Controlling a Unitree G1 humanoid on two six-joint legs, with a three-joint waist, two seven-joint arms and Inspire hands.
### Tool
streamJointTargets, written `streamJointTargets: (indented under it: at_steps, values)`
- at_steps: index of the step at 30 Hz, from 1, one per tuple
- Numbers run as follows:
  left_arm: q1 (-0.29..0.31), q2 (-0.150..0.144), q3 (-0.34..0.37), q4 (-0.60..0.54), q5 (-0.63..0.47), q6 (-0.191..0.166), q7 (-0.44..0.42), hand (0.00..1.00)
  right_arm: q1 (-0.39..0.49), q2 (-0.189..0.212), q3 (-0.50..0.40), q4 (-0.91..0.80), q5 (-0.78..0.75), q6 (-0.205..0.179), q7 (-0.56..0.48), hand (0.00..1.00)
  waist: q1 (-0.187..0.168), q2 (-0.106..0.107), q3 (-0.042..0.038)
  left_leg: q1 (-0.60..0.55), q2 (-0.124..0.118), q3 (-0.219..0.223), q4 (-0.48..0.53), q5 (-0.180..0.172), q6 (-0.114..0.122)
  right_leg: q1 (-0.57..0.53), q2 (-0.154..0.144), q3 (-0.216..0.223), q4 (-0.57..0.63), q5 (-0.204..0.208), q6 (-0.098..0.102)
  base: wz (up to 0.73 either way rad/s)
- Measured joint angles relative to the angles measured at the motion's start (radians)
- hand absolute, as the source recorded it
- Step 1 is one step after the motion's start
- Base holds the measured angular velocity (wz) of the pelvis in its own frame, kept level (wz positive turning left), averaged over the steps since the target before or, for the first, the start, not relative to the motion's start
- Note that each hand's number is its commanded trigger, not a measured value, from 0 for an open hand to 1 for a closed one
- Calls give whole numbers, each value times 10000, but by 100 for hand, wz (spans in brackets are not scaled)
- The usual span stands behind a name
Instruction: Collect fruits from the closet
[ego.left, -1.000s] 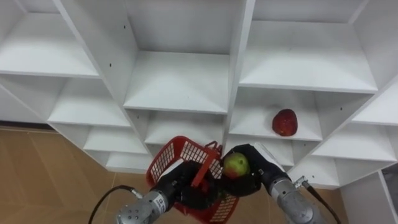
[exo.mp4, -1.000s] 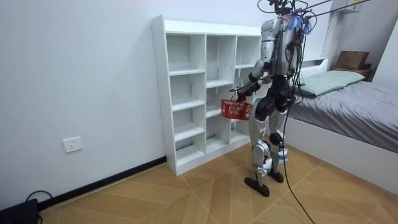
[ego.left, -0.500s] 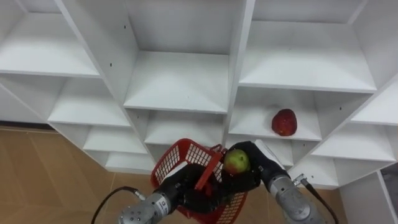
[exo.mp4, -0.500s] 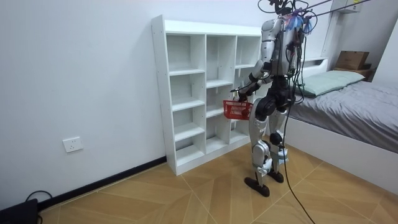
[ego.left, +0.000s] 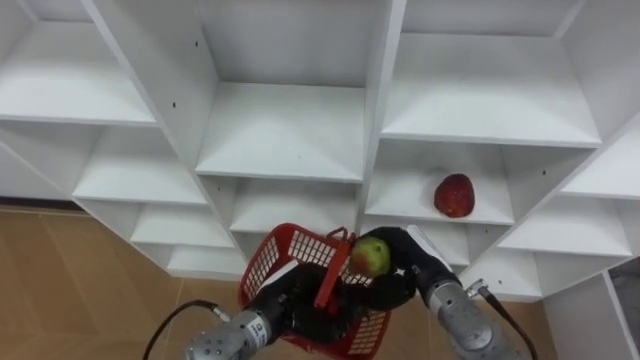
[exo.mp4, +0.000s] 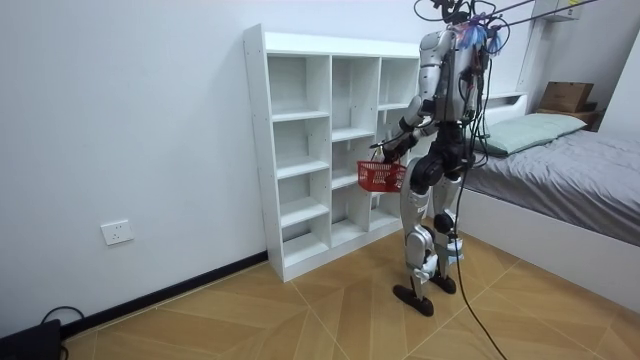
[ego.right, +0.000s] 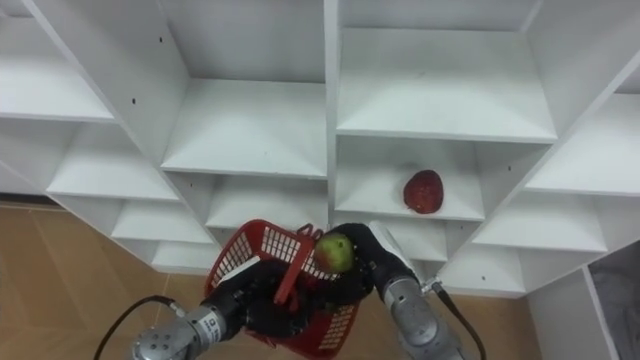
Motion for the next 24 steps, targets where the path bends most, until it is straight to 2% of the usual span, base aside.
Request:
streamJointTargets:
  at_steps: [11, 17, 24]
  values:
    - [-16, 56, -270, -297, -104, 1, 191, 100, -133, -40, 421, 269, 261, -33, 80, 0, 88, 85, -10, -12, 10, 127, -24, 0, 0, 2, 26, 59, 53, 2, -1, -1]
    - [-269, 48, -280, -302, -222, -4, 235, 100, -271, -27, 582, 269, 524, -47, 79, 0, 99, 152, -5, -16, 13, 125, -24, -1, 0, 7, 19, 57, 63, 2, -2, 0]
    - [-276, -84, -294, -304, -519, -4, 411, 100, -276, -17, 764, 263, 552, -47, 61, 0, 87, 169, -7, -22, 14, 124, -32, -3, -1, 1, 35, 63, 62, 2, -2, 0]
